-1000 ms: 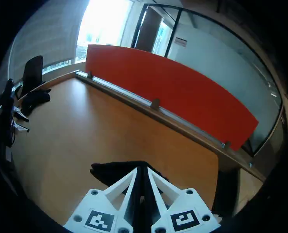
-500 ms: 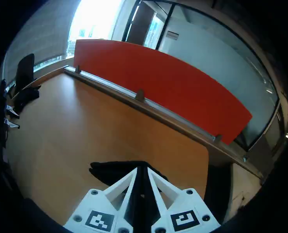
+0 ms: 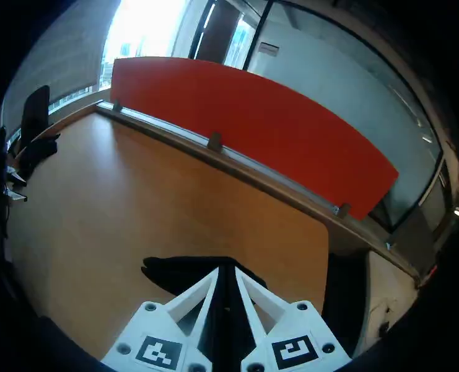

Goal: Fold towel

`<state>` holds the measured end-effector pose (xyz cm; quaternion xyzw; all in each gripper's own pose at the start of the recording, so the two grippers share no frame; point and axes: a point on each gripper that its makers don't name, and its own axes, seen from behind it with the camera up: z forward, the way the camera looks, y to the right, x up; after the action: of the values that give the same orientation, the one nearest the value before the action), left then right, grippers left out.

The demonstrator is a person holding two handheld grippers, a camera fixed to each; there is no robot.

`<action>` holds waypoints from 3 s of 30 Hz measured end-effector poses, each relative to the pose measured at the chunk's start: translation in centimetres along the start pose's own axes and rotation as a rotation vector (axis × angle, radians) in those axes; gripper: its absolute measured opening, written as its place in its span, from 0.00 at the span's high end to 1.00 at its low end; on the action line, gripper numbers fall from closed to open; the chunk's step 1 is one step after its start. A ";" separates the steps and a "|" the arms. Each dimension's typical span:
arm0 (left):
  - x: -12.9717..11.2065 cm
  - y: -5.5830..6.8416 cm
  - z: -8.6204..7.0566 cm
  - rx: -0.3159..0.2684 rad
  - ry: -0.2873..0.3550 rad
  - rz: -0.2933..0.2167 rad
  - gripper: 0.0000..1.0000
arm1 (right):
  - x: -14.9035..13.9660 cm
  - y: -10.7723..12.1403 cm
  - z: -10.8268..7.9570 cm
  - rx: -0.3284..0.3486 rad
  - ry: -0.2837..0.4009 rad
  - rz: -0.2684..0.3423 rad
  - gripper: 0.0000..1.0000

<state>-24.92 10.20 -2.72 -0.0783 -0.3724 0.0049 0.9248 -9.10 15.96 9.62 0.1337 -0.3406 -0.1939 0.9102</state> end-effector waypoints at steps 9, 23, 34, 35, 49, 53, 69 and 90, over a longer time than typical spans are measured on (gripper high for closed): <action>0.3 0.5 0.0 -0.006 0.001 0.013 0.06 | -2.2 0.1 -1.2 -0.007 -0.019 0.020 0.96; 0.1 0.8 0.0 -0.013 -0.003 0.026 0.06 | -10.4 1.2 -3.8 -0.050 -0.138 0.100 0.96; 0.1 0.5 -0.2 -0.010 -0.001 0.032 0.06 | -13.6 1.3 -4.4 -0.070 -0.186 0.123 0.96; 0.0 0.5 -0.2 -0.010 -0.001 0.032 0.06 | -13.7 1.3 -4.5 -0.072 -0.188 0.119 0.96; -0.4 0.0 -0.6 -0.002 0.000 0.030 0.06 | -13.1 2.1 -4.6 -0.093 -0.174 0.067 0.97; -0.4 0.0 -0.6 -0.002 -0.001 0.030 0.06 | -12.2 2.3 -4.1 -0.087 -0.172 0.038 0.96; -0.6 -0.3 -1.0 0.008 0.000 0.023 0.06 | -8.1 3.5 -2.0 -0.057 -0.159 -0.050 0.96; -0.3 -0.4 -0.9 0.007 0.000 0.028 0.06 | -11.0 3.6 -2.4 -0.058 -0.200 -0.032 0.96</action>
<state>-24.50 9.69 -3.48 -0.0801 -0.3711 0.0191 0.9249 -14.14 24.29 2.98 0.0927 -0.4219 -0.2304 0.8720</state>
